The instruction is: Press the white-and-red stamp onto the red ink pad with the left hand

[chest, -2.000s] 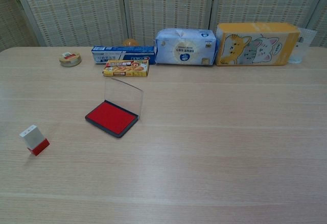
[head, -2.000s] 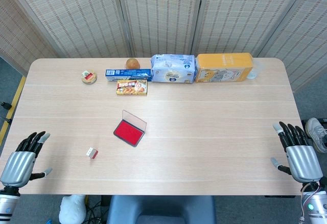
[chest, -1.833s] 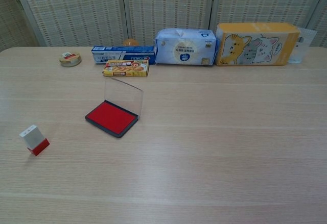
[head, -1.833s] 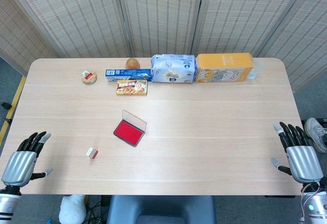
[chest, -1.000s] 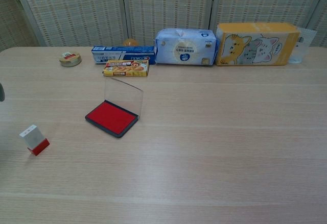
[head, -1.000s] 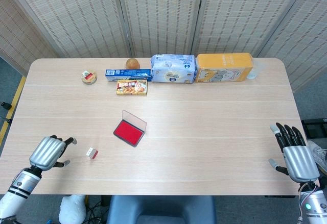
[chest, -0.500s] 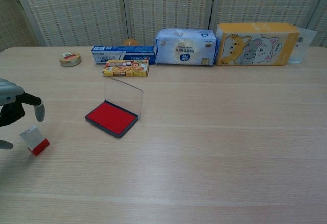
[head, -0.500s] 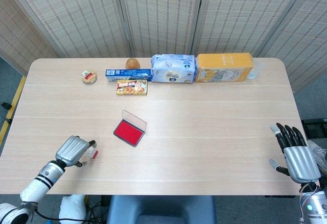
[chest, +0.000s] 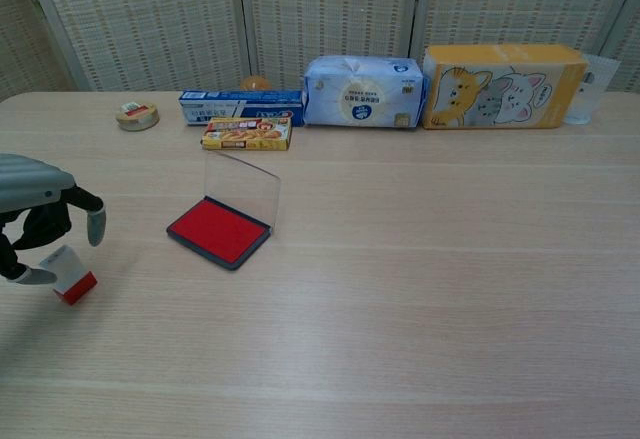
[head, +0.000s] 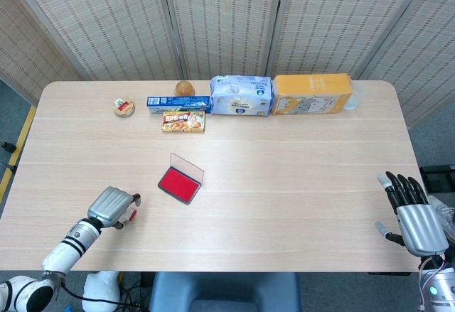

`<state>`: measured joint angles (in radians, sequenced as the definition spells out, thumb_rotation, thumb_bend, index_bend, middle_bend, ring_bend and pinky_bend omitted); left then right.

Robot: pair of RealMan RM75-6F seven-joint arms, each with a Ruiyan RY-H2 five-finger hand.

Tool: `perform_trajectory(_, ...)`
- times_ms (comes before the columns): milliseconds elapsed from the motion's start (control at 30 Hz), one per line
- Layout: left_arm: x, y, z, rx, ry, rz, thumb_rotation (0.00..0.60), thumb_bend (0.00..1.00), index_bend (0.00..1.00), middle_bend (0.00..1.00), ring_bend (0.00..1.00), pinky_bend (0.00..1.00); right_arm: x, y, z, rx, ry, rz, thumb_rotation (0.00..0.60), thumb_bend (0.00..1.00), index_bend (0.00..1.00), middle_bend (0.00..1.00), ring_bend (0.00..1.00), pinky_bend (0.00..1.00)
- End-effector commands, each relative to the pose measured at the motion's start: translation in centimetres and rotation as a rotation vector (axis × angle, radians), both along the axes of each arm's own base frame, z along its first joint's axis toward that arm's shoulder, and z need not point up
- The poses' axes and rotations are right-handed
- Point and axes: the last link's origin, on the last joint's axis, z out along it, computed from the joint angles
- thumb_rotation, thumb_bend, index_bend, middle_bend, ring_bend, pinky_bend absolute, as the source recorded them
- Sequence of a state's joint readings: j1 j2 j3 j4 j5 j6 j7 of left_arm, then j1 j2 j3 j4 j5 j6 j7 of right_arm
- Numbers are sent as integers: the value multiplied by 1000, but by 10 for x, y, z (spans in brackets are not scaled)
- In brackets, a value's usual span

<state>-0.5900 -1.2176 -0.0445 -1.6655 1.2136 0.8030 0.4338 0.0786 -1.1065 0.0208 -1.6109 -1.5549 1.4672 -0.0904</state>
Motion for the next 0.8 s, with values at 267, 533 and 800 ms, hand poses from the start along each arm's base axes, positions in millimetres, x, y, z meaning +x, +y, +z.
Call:
perform_trajectory(267, -5, 6, 2, 11, 31, 50, 600, 293, 419, 835, 654, 540, 0, 0, 1, 0, -4, 2, 600, 202, 0, 12, 26, 0)
perform_trajectory(533, -8, 6, 1, 16, 46, 63, 600, 293, 424, 836, 654, 540, 0, 2, 2, 4, -7, 7, 600, 202, 0, 12, 26, 0)
perform_trajectory(800, -10, 8, -1, 12, 44, 77, 600, 293, 453, 835, 654, 540, 0, 2, 2, 3, -7, 6, 600, 203, 0, 12, 26, 0)
